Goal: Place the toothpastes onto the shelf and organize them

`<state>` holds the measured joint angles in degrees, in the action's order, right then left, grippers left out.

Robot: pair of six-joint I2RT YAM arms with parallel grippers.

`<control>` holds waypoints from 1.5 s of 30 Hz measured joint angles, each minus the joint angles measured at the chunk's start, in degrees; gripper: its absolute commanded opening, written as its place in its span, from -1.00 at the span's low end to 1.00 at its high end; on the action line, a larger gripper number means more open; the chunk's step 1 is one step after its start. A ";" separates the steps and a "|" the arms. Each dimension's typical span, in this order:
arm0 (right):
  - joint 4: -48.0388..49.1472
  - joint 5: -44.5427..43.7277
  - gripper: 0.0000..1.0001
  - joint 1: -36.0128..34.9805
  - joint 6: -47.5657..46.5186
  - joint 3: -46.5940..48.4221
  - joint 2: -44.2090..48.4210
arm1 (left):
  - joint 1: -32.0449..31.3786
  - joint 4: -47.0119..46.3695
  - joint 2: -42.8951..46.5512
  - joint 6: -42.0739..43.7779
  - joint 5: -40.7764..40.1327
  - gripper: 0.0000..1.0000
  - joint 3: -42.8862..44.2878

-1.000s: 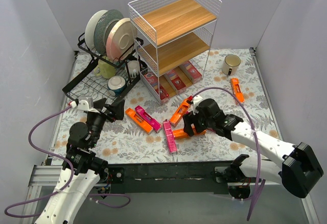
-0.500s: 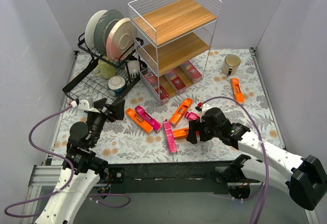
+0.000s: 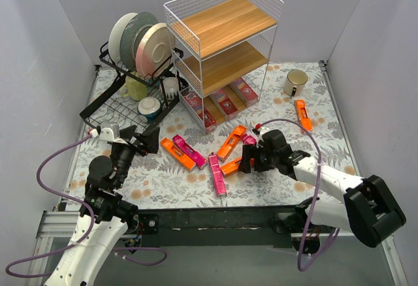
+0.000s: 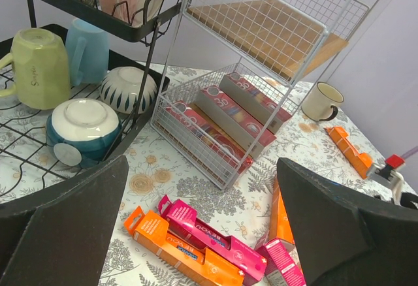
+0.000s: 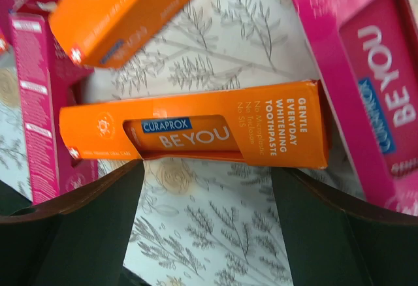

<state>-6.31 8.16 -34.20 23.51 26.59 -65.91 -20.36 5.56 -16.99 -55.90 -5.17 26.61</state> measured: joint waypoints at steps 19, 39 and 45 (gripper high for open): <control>8.70 3.26 0.78 1.79 -8.50 19.82 -21.09 | 0.00 0.04 1.03 0.02 -0.15 0.96 0.02; -2.95 -27.65 0.81 -20.59 -0.92 18.21 -19.80 | 0.02 0.02 1.07 0.04 -0.17 0.96 0.02; -5.09 -31.58 0.79 -21.35 -0.61 17.62 -18.97 | 0.00 0.02 1.07 0.04 -0.20 0.96 0.02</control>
<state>-11.40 -23.42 -55.55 22.90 44.21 -84.88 -20.36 5.58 -15.92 -55.86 -5.37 26.63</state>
